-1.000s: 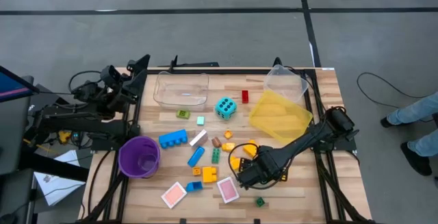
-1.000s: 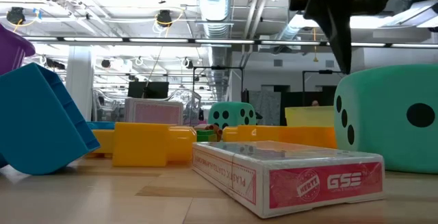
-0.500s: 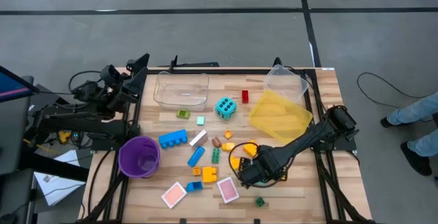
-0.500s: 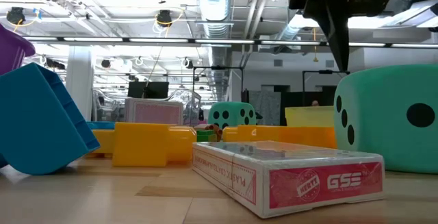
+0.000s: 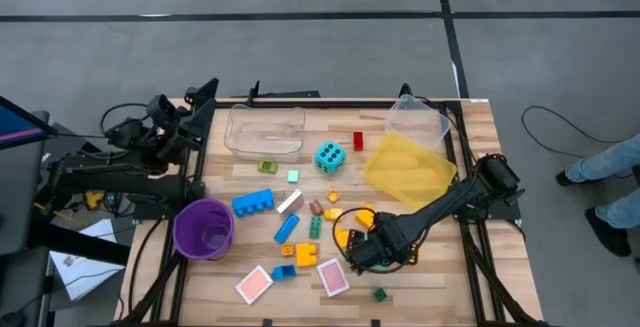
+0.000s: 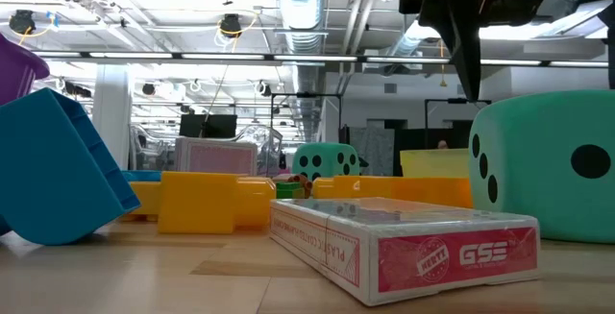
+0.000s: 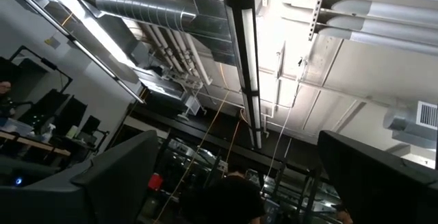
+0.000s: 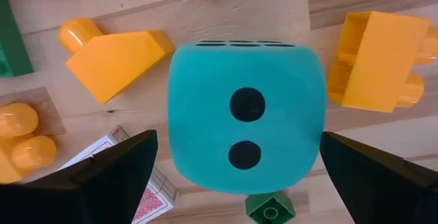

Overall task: Pick & Place Toys
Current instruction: Put the blue dice into the transparent bin

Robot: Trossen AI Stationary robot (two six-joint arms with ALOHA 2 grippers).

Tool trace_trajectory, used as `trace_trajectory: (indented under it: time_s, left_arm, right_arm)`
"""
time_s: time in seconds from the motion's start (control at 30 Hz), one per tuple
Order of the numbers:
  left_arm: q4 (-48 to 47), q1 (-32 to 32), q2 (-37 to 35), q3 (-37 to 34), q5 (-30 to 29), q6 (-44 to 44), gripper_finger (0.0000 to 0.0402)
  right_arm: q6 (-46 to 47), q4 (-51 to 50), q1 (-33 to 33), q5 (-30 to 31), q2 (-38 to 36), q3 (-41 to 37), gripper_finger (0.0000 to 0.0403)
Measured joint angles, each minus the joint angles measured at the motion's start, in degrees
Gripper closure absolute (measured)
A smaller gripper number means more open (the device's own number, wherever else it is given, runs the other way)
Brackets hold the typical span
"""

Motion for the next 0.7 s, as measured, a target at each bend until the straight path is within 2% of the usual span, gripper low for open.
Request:
trace_trajectory:
  time_s: [0.7]
  left_arm:
    - [0.0, 0.0, 0.0, 0.0, -0.3, 0.0, 0.0005]
  right_arm:
    - [-1.1, -0.5, 0.1, 0.0, 0.0, 0.0, 0.0003]
